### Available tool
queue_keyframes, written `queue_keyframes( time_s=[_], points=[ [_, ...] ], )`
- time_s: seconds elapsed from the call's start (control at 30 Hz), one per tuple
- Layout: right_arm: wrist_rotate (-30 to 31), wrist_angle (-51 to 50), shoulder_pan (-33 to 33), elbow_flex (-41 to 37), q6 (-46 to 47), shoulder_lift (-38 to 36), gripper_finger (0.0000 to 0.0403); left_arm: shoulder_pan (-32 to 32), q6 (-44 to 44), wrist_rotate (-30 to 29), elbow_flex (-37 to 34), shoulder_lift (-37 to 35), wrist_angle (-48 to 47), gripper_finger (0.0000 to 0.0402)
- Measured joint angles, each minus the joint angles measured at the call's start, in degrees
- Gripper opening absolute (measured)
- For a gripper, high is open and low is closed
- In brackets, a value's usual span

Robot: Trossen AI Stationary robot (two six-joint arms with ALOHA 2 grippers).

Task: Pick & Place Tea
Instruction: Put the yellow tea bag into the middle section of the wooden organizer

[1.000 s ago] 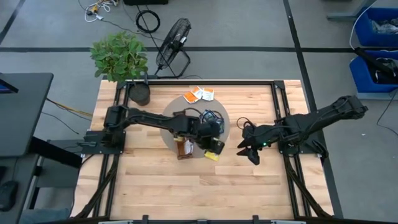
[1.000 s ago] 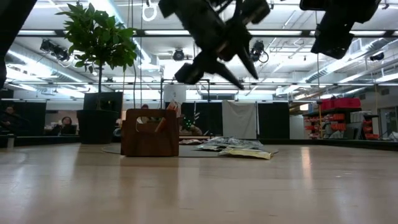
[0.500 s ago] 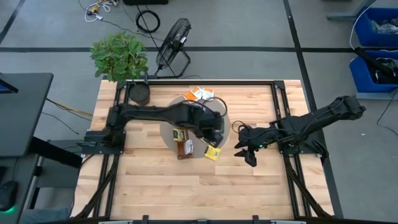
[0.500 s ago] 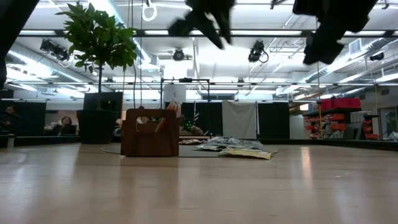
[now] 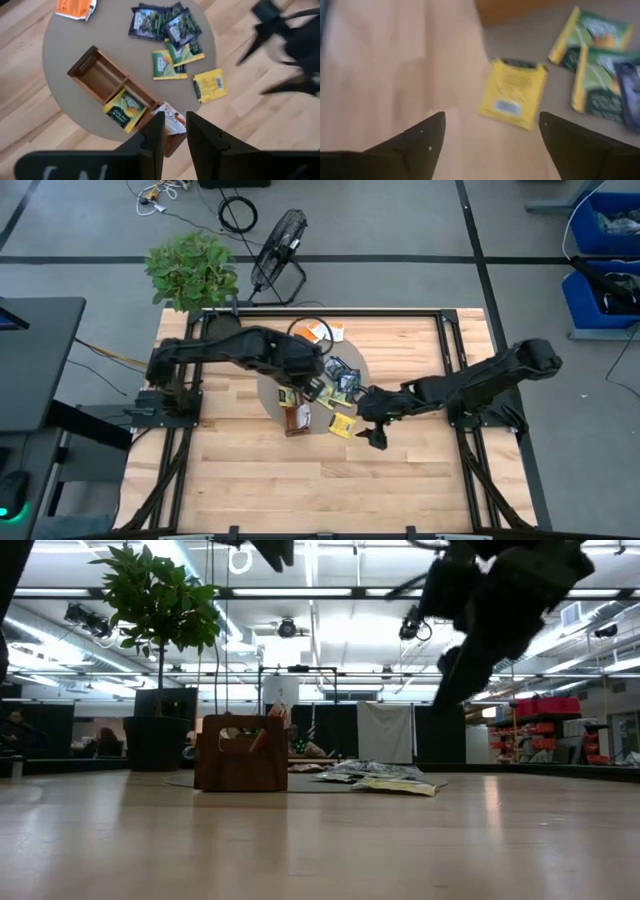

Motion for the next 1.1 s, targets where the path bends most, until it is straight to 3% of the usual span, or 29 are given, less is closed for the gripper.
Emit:
queue_keyframes(
  time_s=[0.33, 0.47, 0.67, 1.1],
  points=[
    [11.13, 4.02, 1.65, 2.89, 2.49, 10.25, 0.0339, 0.11, 0.36, -0.89, -0.07, -4.47, -2.88, 0.008],
    [11.61, 3.52, 1.67, 7.3, 3.67, 15.25, 0.0339, 0.09, 0.78, -0.89, -0.02, -5.11, -3.24, 0.008],
    [13.81, -5.45, 3.34, 12.48, 5.5, 20.55, 0.0338, 0.09, 2.09, -0.9, -0.02, -5.25, -3.67, 0.008],
    [16.1, -7.01, 5.08, 12.62, 10.36, 22.41, 0.0338, 0.07, 3.42, -0.89, -0.04, -5.22, -3.22, 0.008]
  ],
)
